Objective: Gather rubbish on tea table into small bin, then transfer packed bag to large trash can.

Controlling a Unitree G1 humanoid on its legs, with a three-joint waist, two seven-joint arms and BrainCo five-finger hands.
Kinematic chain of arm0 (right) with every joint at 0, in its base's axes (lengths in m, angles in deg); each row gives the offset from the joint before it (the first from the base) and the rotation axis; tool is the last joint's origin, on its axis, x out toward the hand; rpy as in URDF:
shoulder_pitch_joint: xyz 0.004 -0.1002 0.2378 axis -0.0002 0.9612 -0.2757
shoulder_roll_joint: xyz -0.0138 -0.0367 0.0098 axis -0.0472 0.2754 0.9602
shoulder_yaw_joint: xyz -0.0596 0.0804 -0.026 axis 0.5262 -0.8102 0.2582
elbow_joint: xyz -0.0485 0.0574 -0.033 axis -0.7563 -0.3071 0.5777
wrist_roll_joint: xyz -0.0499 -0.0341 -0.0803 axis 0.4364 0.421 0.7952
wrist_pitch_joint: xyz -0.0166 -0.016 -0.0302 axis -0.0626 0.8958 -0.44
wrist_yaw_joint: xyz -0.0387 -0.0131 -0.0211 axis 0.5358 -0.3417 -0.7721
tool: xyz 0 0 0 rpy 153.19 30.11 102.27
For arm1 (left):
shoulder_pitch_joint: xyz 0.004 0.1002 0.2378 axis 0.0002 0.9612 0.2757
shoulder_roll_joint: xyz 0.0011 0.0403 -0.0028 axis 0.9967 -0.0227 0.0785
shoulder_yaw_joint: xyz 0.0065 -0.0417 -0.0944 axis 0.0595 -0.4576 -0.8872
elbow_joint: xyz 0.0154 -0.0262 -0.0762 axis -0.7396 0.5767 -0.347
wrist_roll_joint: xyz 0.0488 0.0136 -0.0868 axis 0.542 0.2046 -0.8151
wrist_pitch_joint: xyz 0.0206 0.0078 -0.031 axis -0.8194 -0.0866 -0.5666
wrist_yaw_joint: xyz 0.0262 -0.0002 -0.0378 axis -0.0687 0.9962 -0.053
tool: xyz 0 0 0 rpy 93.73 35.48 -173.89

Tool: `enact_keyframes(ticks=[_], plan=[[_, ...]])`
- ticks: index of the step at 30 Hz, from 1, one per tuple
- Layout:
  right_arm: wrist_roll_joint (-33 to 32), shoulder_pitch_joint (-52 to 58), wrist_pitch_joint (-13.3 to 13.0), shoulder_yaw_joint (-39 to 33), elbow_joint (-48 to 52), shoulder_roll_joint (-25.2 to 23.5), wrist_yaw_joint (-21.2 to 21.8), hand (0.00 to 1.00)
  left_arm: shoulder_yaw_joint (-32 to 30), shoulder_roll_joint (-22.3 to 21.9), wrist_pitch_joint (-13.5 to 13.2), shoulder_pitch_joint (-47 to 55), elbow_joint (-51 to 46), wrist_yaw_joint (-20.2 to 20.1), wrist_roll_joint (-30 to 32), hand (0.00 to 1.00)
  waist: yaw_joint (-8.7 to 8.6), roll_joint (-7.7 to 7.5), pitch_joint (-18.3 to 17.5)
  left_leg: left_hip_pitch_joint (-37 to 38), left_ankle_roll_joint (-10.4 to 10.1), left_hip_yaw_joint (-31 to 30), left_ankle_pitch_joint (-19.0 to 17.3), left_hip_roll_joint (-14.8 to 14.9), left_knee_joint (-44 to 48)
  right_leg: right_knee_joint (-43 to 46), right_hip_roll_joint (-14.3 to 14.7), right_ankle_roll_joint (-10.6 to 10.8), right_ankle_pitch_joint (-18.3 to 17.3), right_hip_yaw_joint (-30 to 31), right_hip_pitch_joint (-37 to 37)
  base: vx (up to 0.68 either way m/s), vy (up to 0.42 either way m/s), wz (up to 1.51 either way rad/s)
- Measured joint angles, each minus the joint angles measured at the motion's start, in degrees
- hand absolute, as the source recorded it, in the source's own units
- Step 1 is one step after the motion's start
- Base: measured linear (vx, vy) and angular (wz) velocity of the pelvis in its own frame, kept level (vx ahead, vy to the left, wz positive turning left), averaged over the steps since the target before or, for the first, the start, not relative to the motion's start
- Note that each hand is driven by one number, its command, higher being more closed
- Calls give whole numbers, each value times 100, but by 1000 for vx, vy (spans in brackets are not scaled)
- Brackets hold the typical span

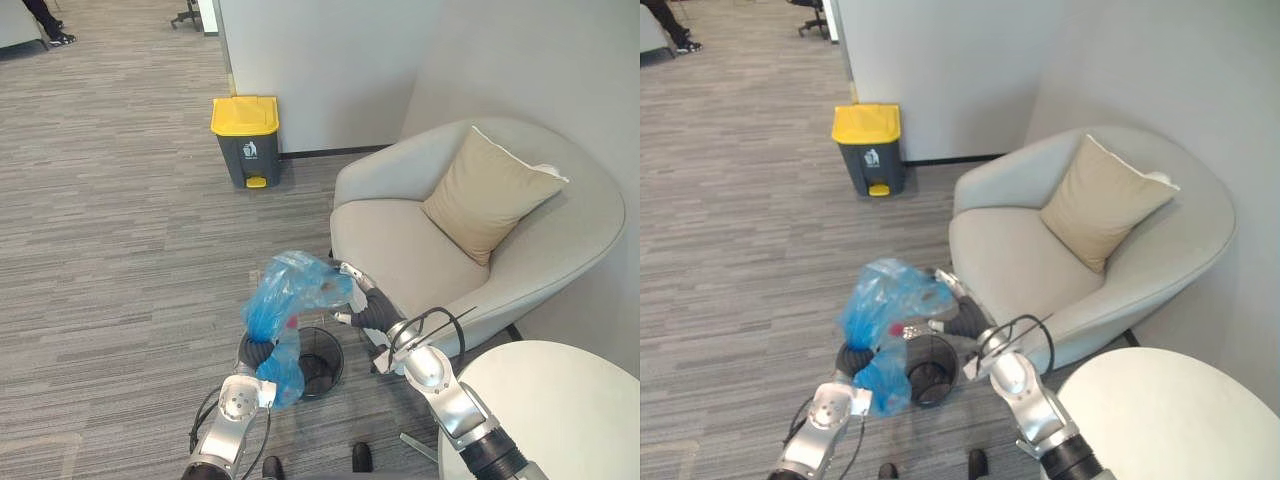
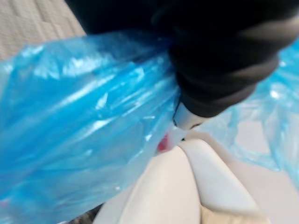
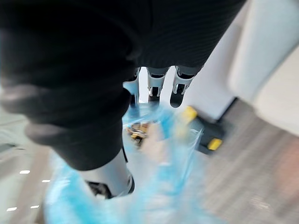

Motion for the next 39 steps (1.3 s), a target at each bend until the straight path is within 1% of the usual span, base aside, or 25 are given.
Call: enact_keyframes(ticks=[2, 3, 7, 9, 10, 11, 12, 14, 17, 20, 23, 25, 26, 28, 29, 30, 31, 32, 33, 34, 35, 36, 37, 38, 39], plan=[[-82, 285, 48, -539, -473, -360, -46, 0, -342, -71, 3, 144, 191, 4, -184, 100, -6, 5, 3, 4, -1, -36, -1, 0, 0, -1, -3, -3, -21, -37, 18, 14, -6, 7], [-105, 328, 75, -643, -588, -423, -55, 0, -404, -87, 4, 169, 244, 4, -234, 100, -6, 5, 3, 4, -1, -43, -1, 0, 0, -1, -3, -2, -23, -45, 21, 9, -6, 7], [-837, 427, 286, -1344, -1645, -823, -61, 0, -903, -217, 23, 436, 726, -30, -463, 100, 23, 43, 46, 111, -23, -2, -33, 4, 0, 0, -4, 5, -42, -12, 70, -3, 3, -5], [-1340, 437, 419, -1617, -2159, -903, -59, 0, -1242, -348, 43, 573, 1075, -144, -610, 100, 75, 101, 93, 263, -51, 136, -124, 5, 0, 8, 2, 41, -86, 113, 162, -2, 24, -26], [-1383, 437, 425, -1629, -2190, -906, -59, 0, -1251, -358, 44, 577, 1098, -151, -622, 100, 76, 106, 96, 269, -51, 140, -128, 5, 0, 8, 1, 51, -95, 115, 167, 1, 25, -21], [-1541, 443, 506, -1764, -2476, -956, -62, 0, -1404, -404, 60, 599, 1359, -175, -676, 100, 82, 116, 104, 305, -60, 186, -150, 5, 0, 8, 1, 61, -109, 151, 185, 3, 11, -9], [-1608, 446, 527, -1793, -2518, -962, -62, 0, -1430, -412, 68, 600, 1402, -187, -678, 100, 87, 116, 104, 308, -60, 201, -154, 8, 0, 9, 2, 62, -110, 160, 185, 15, 9, -14], [-1773, 465, 601, -1892, -2727, -1021, -70, 0, -1578, -441, 147, 604, 1678, -262, -678, 100, 101, 115, 104, 307, -63, 239, -163, 17, 1, 20, 8, 61, -110, 187, 193, 26, 0, -9], [-2016, 503, 627, -1987, -3074, -1051, -86, 0, -1734, -576, 248, 607, 2041, -271, -672, 100, 137, 124, 106, 407, -45, 314, -195, 35, 4, 98, 14, 30, -122, 226, 225, 25, 0, -10], [-2064, 545, 679, -2104, -3311, -1052, -194, 0, -1809, -722, 269, 600, 2203, -326, -663, 100, 221, 131, 104, 444, -11, 378, -277, 34, 122, 243, -14, 37, -208, 225, 226, 28, 14, -9], [-2061, 542, 728, -2227, -3609, -1064, -279, 0, -1880, -806, 267, 535, 2296, -379, -644, 100, 237, 131, 104, 506, 3, 406, -304, 20, 154, 386, -34, 57, -292, 238, 226, 6, 6, -1], [-2060, 524, 737, -2322, -3741, -1117, -316, 0, -1921, -827, 266, 426, 2421, -376, -647, 100, 271, 127, 113, 486, 25, 523, -394, 30, 304, 471, -40, 62, -304, 329, 186, -4, 24, -23], [-2062, 492, 756, -2351, -3804, -1159, -352, 0, -1922, -836, 264, 392, 2472, -377, -649, 100, 315, 131, 125, 469, 21, 589, -457, 37, 396, 529, -39, 63, -305, 419, 138, -31, 28, -39], [-2061, 468, 779, -2381, -3804, -1251, -420, 0, -1920, -840, 264, 329, 2491, -372, -651, 100, 332, 128, 154, 328, 45, 698, -587, 67, 671, 675, -43, 78, -324, 495, 7, -49, 13, -27], [-2061, 430, 781, -2398, -3804, -1300, -436, 0, -1921, -834, 264, 280, 2491, -372, -661, 100, 331, 114, 230, 227, 65, 703, -675, 91, 894, 779, -68, 94, -341, 490, -51, -85, -1, -8], [-2061, 401, 781, -2416, -3801, -1359, -459, 0, -1938, -843, 263, 122, 2470, -370, -663, 100, 315, 60, 268, -2, 120, 717, -763, 140, 1196, 953, -75, 109, -327, 466, -228, -140, -16, 1], [-2061, 349, 788, -2443, -3800, -1416, -479, 0, -1997, -913, 257, 44, 2457, -368, -663, 100, 361, 91, 318, -213, 161, 734, -783, 259, 1324, 1293, -77, 121, -428, 370, -405, -139, -7, 6], [-2061, 303, 793, -2447, -3795, -1463, -509, 0, -2043, -938, 249, -3, 2448, -365, -664, 100, 356, 67, 389, -238, 168, 721, -777, 286, 1392, 2125, -122, -51, -782, 204, -617, -138, -43, 31], [-2063, 318, 793, -2436, -3794, -1576, -512, 0, -2031, -931, 259, 15, 2398, -362, -664, 100, 348, -24, 381, -326, 170, 534, -784, 274, 1573, 3823, -372, 26, -1390, 52, -761, -83, -140, 56], [-2064, 295, 780, -2433, -3794, -1585, -518, 0, -2034, -914, 257, 90, 2282, -360, -664, 100, 357, -132, 315, -461, 148, 391, -767, 252, 1723, 4149, -498, 140, -1619, 80, -600, -79, -201, 66], [-2064, 281, 774, -2434, -3794, -1583, -525, 0, -2044, -903, 256, 128, 2241, -360, -664, 100, 373, -187, 284, -561, 127, 336, -747, 238, 1808, 4180, -570, 211, -1764, 86, -519, -49, -222, 52], [-2064, 202, 774, -2436, -3799, -1575, -538, 0, -2095, -907, 255, 120, 2177, -360, -664, 100, 410, -239, 266, -752, 87, 258, -717, 242, 2012, 3983, -612, 292, -1977, 57, -444, -107, -231, 33], [-2063, 103, 784, -2444, -3806, -1546, -600, 0, -2138, -968, 274, 71, 2155, -352, -667, 100, 424, -123, 283, -835, 0, 199, -623, 340, 2019, 3559, -487, 282, -2003, -126, -327, -135, -187, 12], [-2064, 66, 784, -2447, -3807, -1520, -626, 0, -2140, -1020, 264, 93, 2127, -350, -671, 100, 474, -30, 296, -843, -12, 207, -562, 386, 1956, 3303, -404, 268, -1995, -161, -250, -166, -156, -12], [-2068, 18, 778, -2446, -3806, -1479, -674, 0, -2121, -1078, 257, 120, 2128, -340, -677, 100, 553, 86, 255, -943, -47, 232, -425, 474, 1847, 2776, -281, 246, -2007, -240, -107, -169, -103, -25]])
